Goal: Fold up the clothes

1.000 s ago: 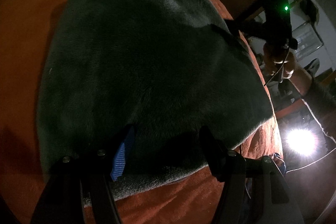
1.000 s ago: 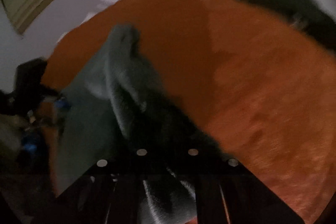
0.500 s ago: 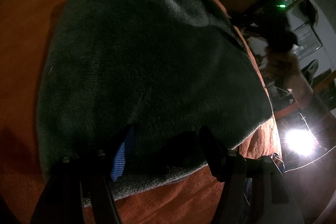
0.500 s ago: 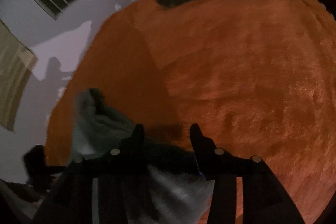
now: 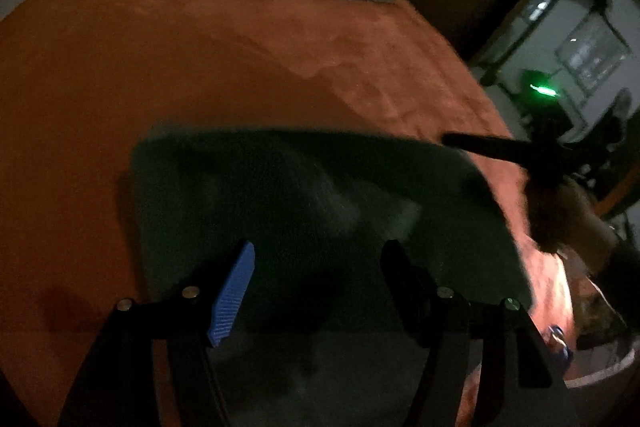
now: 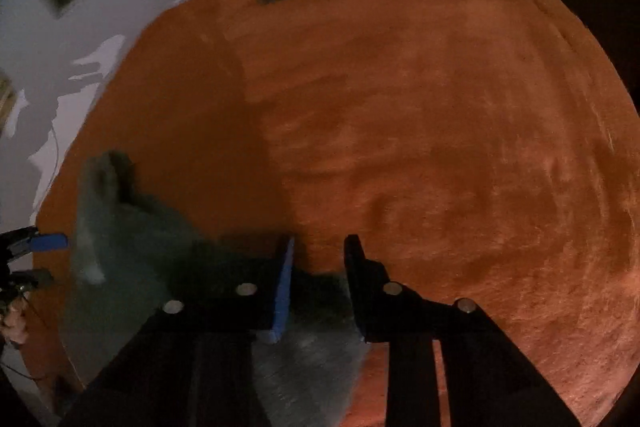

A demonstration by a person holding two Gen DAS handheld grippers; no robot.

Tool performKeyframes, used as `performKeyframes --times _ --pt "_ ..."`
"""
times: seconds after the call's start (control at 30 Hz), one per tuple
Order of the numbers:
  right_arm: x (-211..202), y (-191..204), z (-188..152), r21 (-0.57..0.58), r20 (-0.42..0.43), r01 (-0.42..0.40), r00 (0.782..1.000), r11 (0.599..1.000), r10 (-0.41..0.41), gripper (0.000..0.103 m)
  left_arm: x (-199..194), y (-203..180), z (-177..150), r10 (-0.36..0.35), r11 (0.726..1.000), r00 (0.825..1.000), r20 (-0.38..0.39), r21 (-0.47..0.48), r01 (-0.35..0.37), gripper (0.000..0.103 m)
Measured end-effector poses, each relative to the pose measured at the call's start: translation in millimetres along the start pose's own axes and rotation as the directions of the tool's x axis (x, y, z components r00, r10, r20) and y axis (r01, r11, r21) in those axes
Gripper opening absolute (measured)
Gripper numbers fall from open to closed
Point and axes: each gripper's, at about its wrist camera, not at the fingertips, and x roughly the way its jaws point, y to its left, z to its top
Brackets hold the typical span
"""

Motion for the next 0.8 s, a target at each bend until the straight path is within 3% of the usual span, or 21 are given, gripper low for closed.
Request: performKeyframes --times 0.1,0.2,0.3,0.33,0.4,0.43,0.5,0.57,0.67,0.8 --pt "-22.7 -6.7 -4.5 0.101 0.046 -0.099 0.994 0.990 0.095 0.025 21.2 15.4 20.4 0.011 0.998 1.000 0.011 -0.070 -0.010 0.067" --pt "-39.7 -2.3 -16.5 0.092 0.051 -0.139 0.989 0.986 0.135 0.031 46.9 20.9 29.4 0.008 0.990 1.000 -0.013 -0.141 -0.010 0.067" --pt "-31.6 -2.5 -20.8 0.071 0.034 -0.110 0.994 0.991 0.108 0.033 58.3 31.8 30.6 -0.012 0.984 1.000 -0.015 -0.180 0.009 0.068" --pt "-28.7 -2.6 -22.1 0.064 0.028 -0.099 0.995 0.993 0.098 0.032 57.9 34.2 31.7 -0.009 0.984 1.000 -0.010 -0.179 0.007 0.069" --pt "-22.8 -2.8 -24.8 0.049 0.017 -0.078 0.997 0.996 0.078 0.006 54.9 34.1 32.6 -0.001 0.985 1.000 -0.004 -0.172 0.000 0.070" --pt "-19.9 -2.9 -26.1 0.042 0.011 -0.068 0.998 0.997 0.067 0.003 51.6 37.0 32.7 0.001 0.985 1.000 -0.002 -0.174 -0.002 0.070" --pt "-32.2 -15.6 -23.4 0.115 0.116 -0.094 0.990 0.989 0.081 0.003 50.3 36.6 29.6 -0.009 0.983 1.000 0.011 -0.185 0.011 0.070" --pt "-31.7 -20.6 -21.0 0.140 0.143 -0.084 0.988 0.987 0.064 0.000 51.0 33.0 24.1 -0.007 0.983 1.000 0.025 -0.183 0.011 0.070" --pt "-28.0 -24.6 -20.3 0.155 0.124 -0.044 0.992 0.987 0.025 0.000 42.4 29.1 17.6 0.015 0.985 0.999 0.051 -0.174 -0.006 0.070" --pt "-30.4 -32.1 -24.4 0.205 0.098 -0.165 0.984 0.965 0.148 0.002 20.6 24.8 14.9 0.078 0.981 0.992 0.098 -0.185 -0.059 0.071"
